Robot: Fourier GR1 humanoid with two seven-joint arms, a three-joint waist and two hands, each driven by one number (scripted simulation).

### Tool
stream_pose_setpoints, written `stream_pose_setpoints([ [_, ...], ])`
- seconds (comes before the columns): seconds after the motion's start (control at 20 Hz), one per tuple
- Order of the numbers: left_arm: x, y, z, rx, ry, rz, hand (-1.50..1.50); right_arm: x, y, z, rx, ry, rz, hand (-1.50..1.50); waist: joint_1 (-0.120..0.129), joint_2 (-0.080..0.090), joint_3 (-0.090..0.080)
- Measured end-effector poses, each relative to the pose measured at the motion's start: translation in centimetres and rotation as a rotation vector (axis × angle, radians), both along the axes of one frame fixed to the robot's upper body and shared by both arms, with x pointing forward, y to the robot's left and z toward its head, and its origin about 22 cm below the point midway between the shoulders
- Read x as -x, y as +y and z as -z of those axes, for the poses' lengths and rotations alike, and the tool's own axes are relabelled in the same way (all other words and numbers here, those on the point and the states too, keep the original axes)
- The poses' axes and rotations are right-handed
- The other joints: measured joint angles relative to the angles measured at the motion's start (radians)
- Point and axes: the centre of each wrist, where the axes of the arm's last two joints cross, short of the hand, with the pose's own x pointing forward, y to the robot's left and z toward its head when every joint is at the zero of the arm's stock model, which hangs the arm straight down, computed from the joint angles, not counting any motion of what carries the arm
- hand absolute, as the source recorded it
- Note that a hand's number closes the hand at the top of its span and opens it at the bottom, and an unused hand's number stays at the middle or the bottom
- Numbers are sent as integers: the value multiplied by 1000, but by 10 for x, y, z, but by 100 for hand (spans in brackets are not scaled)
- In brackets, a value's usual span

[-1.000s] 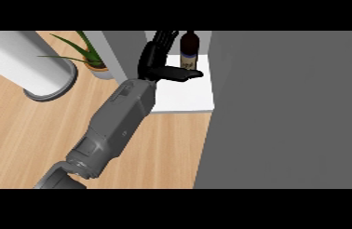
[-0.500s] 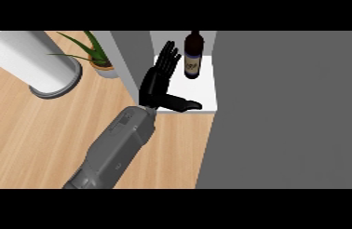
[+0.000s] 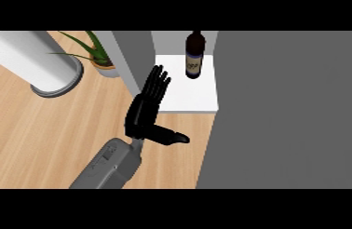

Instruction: Pick up the wine, place it into the cabinet and close the cabinet

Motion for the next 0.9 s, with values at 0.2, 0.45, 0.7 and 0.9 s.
stream_pose_setpoints([
  [0.2, 28, 16, 3, 21, 8, -7, -150, -2, -3, -2, 24, -7, 3, -150, -2, 3, 0],
  [0.45, 51, 36, 3, 53, 10, -26, -150, -3, -6, -2, 76, -9, -51, -150, -9, 7, 0],
  [0.7, 65, 65, 4, 53, -11, -53, -150, 0, -5, -1, 101, 12, -136, -150, -13, 8, 0],
  [0.9, 73, 88, 5, 41, -27, -79, -150, 4, -1, 2, 139, 54, -274, 150, -9, 9, 0],
])
